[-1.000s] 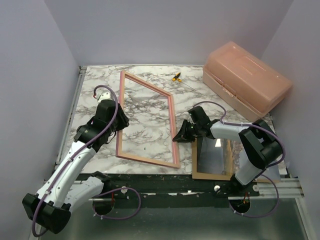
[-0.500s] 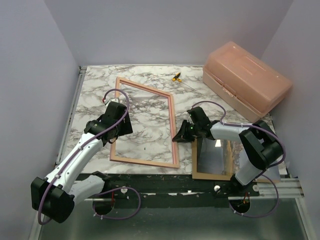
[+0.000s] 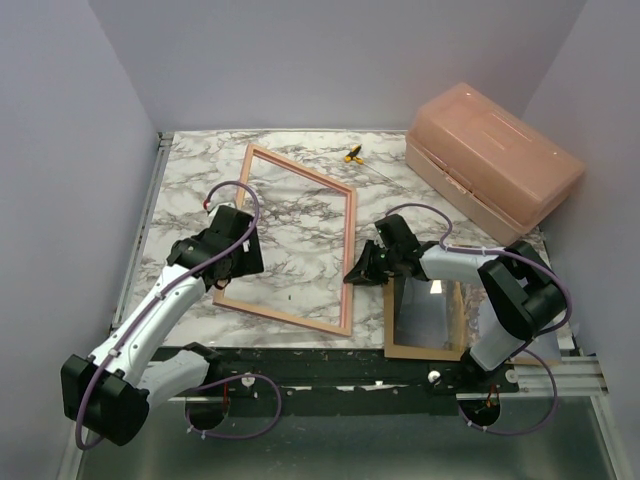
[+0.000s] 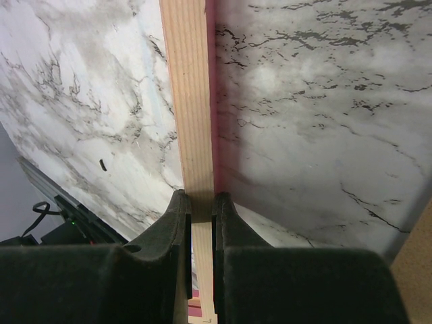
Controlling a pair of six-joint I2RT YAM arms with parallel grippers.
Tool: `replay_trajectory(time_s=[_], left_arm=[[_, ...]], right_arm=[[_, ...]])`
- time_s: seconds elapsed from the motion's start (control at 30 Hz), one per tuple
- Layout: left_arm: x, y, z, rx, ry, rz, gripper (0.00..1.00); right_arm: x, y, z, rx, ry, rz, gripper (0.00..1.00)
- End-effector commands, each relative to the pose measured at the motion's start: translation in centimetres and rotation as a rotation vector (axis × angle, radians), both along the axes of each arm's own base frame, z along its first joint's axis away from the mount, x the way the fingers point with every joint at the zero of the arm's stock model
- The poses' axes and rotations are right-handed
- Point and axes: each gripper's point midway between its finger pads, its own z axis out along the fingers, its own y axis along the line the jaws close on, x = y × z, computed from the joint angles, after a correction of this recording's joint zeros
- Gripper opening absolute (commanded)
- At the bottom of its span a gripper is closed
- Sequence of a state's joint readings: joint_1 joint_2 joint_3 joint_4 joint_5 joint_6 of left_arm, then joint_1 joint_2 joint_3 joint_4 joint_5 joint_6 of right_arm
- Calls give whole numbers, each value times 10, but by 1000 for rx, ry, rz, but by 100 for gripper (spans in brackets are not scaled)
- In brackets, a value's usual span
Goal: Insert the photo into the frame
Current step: Turn over the photo frame at the center of the board.
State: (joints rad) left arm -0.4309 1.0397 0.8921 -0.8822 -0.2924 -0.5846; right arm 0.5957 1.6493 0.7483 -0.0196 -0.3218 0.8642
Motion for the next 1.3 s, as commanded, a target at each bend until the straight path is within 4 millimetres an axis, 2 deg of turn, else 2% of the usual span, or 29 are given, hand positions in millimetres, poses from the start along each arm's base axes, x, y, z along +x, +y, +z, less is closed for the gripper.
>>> replay_trajectory(time_s=[0.0,0.17,0.4,0.47,0.67,0.8,1.1,1.27], left_arm=[[1,18,14,81,-15,24,93],[0,34,26,145,-23,49,94],[-1,44,56,169,-85,64,97],[0,36,62,130,-107,25,97],[-1,-13,71,-103,-147,-153,97],[-2,-37,72,-215,-161,-228,97],[-10,-56,55,-309,-106,-279,97],[-14,-67,53,-382,-122,-298,97]], right_arm=[[-14,-22,-28,-106,67,-52,0],[-14,-23,-28,-109,67,-50,0],[-6,-21,-16,-115,42,-53,0],[-3,-23,-13,-137,36,-56,0],[7,-25,-5,-174,14,-62,0],[12,-23,-4,-189,4,-48,0],[28,-27,-11,-304,-7,7,0],[36,-31,-15,-356,-12,13,0]])
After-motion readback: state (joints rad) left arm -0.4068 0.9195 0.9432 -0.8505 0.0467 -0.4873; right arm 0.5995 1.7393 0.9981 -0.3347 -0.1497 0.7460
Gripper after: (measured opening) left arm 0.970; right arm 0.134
